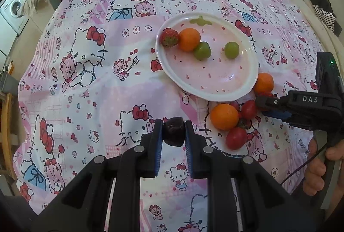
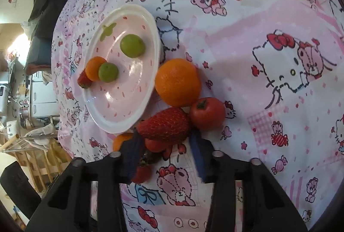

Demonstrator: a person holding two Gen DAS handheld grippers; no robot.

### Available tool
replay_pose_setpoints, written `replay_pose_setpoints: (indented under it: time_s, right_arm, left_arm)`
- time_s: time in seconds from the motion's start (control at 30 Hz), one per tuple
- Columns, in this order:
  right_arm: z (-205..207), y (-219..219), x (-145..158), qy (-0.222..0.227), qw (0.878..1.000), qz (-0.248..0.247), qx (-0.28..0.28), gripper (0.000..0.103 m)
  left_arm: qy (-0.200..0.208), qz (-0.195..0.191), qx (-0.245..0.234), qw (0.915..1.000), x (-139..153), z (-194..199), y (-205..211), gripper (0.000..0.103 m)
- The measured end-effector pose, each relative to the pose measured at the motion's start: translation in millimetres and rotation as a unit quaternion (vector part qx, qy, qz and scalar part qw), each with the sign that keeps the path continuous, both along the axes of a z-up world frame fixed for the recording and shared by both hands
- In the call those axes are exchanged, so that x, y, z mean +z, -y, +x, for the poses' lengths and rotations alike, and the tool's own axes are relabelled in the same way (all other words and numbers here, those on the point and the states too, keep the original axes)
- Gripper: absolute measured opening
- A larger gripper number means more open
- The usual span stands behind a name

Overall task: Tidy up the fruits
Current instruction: 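Grasp a red strawberry with the right tool while the left tool holds the plum, then carry the plum and strawberry onto the plate and open both tools to release them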

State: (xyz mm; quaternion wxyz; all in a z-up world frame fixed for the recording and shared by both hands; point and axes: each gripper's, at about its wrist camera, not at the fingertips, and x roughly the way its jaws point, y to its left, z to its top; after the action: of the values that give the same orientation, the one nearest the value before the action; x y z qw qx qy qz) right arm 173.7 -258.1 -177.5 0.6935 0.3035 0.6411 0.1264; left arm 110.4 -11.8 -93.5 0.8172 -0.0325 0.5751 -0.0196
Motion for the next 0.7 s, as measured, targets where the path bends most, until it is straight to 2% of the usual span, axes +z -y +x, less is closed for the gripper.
replay_pose_setpoints:
  time_s: [0.27, 0.47, 0.53, 0.6, 0.7]
  right_arm:
    - [-8, 6, 10, 0.021, 1.0, 0.015, 0.004, 0.04]
    - [-19, 13, 30, 0.063, 0.997, 0.034, 0.007, 0.04]
    - [-20, 13, 43, 0.093, 0.995, 0.041, 0.011, 0.04]
    - [-20, 9, 58, 0.125, 0.991, 0.048, 0.02, 0.04]
    - [-19, 4, 83, 0.178, 0.982, 0.06, 0.031, 0.04]
  left_arm:
    - [0.004, 0.001, 0.002, 1.0, 2, 0, -2, 0.016]
    - [0.023, 0.004, 0.005, 0.9997, 8, -1, -1, 0.016]
    - [0.041, 0.005, 0.009, 0.9991, 14, -1, -2, 0.016]
    - [0.067, 0.023, 0.007, 0.9974, 24, 0, -1, 0.016]
    - [0.085, 0.027, 0.01, 0.996, 36, 6, -5, 0.016]
